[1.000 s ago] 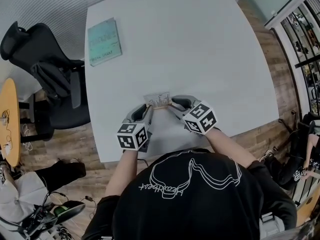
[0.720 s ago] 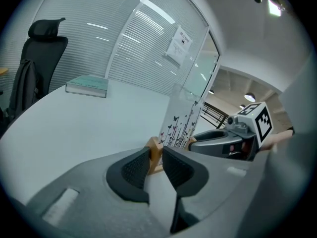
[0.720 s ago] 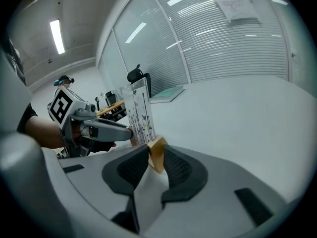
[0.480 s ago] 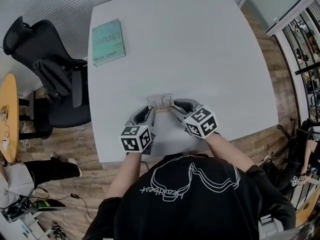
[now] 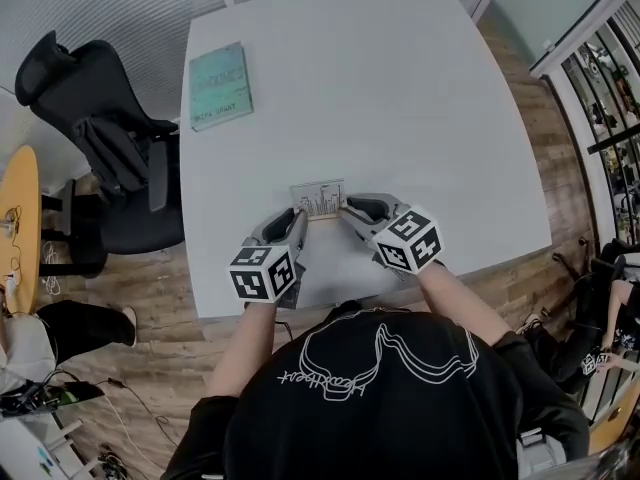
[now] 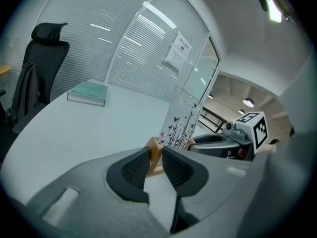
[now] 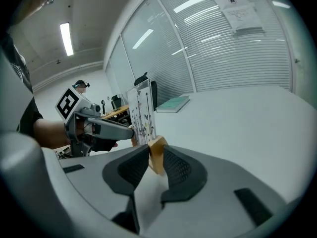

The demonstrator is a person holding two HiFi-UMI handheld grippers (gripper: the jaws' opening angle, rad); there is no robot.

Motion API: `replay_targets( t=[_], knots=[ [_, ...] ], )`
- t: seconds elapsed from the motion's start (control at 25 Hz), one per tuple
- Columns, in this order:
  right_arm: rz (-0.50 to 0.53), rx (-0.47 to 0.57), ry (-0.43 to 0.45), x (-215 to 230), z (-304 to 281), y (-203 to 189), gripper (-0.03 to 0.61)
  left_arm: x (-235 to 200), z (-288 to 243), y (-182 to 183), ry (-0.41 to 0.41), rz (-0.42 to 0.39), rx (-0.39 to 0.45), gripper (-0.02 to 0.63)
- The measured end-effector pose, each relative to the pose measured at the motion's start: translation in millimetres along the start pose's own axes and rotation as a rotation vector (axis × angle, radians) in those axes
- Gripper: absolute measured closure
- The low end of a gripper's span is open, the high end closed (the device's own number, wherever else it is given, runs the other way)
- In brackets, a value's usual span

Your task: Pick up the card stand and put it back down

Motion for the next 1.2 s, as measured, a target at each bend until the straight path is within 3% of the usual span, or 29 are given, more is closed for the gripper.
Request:
replay_targets(
  t=[0.32, 0.72, 1.2],
  knots=[
    [0.051, 0.049, 0.003, -13, 33, 37, 0.482, 32, 32, 24, -0.012, -0.013, 0.033, 0.526],
    [0.084, 0.11, -0.02, -29, 74, 76, 0.483, 71, 70, 47, -0.044, -0.09, 0.053, 0.526],
    [0.109, 0.166, -0.021, -33, 90, 94, 0.483, 91, 87, 61, -0.035, -0.125, 0.096, 0.526]
  ],
)
Point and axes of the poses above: the fingertips, and each gripper's own axes: z backward along the fingers, x to its right, y out of its top, the point moved 9 cm from there along z, backward along the fingers, and after that the axes turned 12 degrees about z, right-handed, at the moved point
